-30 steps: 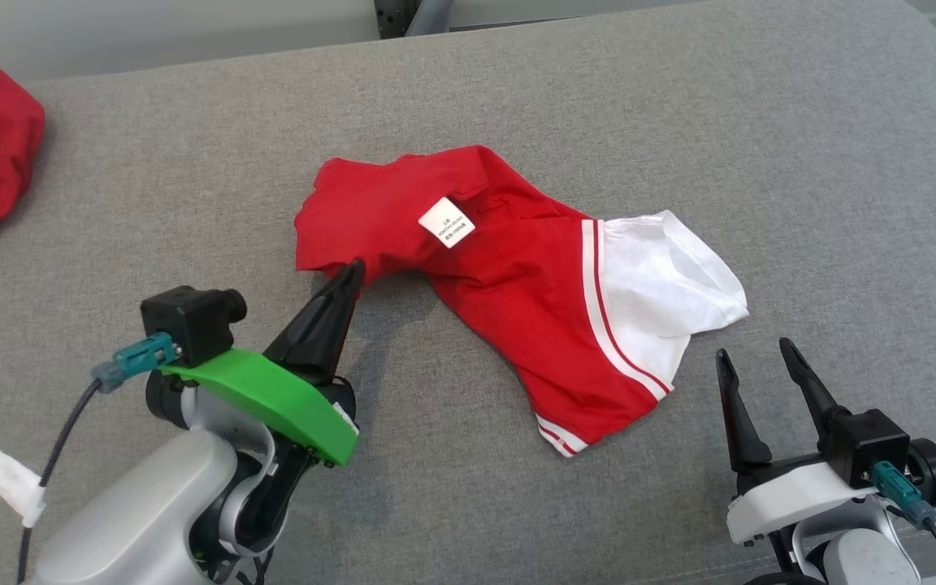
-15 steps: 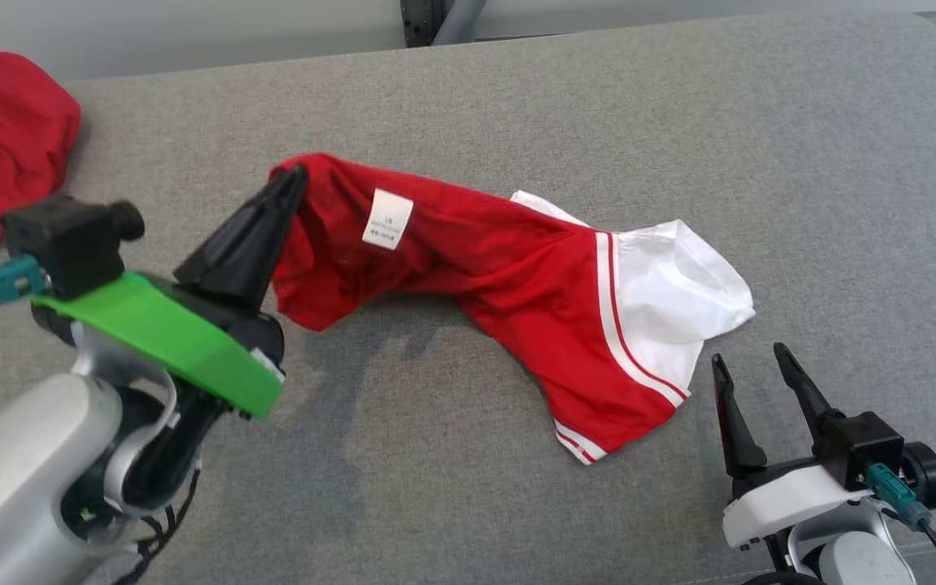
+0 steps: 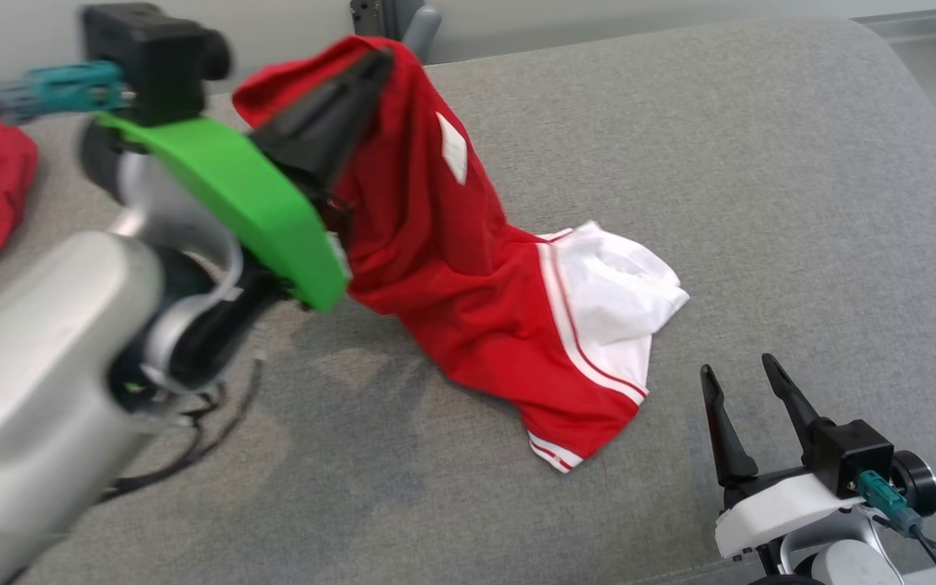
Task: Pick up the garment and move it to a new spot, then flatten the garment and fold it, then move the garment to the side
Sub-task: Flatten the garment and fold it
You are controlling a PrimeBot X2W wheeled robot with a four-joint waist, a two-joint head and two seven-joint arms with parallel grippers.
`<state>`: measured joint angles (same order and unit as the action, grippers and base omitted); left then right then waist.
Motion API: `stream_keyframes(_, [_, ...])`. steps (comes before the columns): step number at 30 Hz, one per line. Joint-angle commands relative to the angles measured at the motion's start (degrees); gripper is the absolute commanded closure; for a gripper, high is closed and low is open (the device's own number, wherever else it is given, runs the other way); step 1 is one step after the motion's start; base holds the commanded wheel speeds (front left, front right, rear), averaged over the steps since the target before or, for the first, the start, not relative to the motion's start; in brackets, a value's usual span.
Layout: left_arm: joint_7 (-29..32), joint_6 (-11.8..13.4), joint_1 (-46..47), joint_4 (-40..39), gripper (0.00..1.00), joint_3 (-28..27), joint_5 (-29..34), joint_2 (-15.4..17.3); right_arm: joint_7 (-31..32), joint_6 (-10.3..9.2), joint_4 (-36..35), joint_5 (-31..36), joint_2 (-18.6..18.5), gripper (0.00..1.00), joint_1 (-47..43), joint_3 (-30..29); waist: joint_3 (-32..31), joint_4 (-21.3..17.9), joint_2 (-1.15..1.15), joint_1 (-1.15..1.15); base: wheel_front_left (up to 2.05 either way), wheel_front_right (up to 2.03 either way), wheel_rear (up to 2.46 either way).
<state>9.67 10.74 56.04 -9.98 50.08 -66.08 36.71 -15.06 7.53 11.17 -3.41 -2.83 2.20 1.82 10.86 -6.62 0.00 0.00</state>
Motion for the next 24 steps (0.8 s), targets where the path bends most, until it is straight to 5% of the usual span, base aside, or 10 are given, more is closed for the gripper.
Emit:
stream_keyframes(1, [0.31,-0.79,-0.93,1.58,1.0,1.12,-1.83,-3.13,-0.18,-0.08,0.03,0.15,-0.1,0.0,-0.51,0.18,0.51,-1.19,0.0,0.0,0.0,0.0,0.0])
stream_keyframes(6, [-0.67,-3.42,-2.62,15.27,1.0,8.84,-0.15,-15.58,-0.18,-0.08,0.09,0.46,-0.11,0.0,1.4,2.23,2.69,-2.91,0.0,0.0,0.0,0.0,0.0])
stream_keyframes(12, [-3.86,-6.4,-4.3,28.95,1.0,12.68,1.77,-21.53,-0.18,-0.08,-0.57,0.3,-0.13,0.0,3.2,3.52,5.19,-5.25,0.0,0.0,0.0,0.0,0.0])
stream_keyframes(13, [-4.82,-6.87,-4.27,31.03,0.83,12.88,2.43,-21.94,-0.18,-0.08,-0.65,0.23,-0.12,0.0,3.18,3.2,5.57,-5.51,0.0,0.0,0.0,0.0,0.0])
stream_keyframes(16, [-8.24,-8.06,-4.29,34.92,0.0,12.5,3.58,-22.61,-0.18,-0.08,-0.81,0.37,-0.08,0.0,2.29,2.23,6.18,-5.77,0.0,0.0,0.0,0.0,0.0])
stream_keyframes(24, [-11.93,-8.96,-5.32,36.92,0.0,11.12,3.48,-21.4,-0.18,-0.08,-0.85,-0.17,-0.09,0.0,0.63,1.19,5.58,-4.29,0.0,0.0,0.0,0.0,0.0])
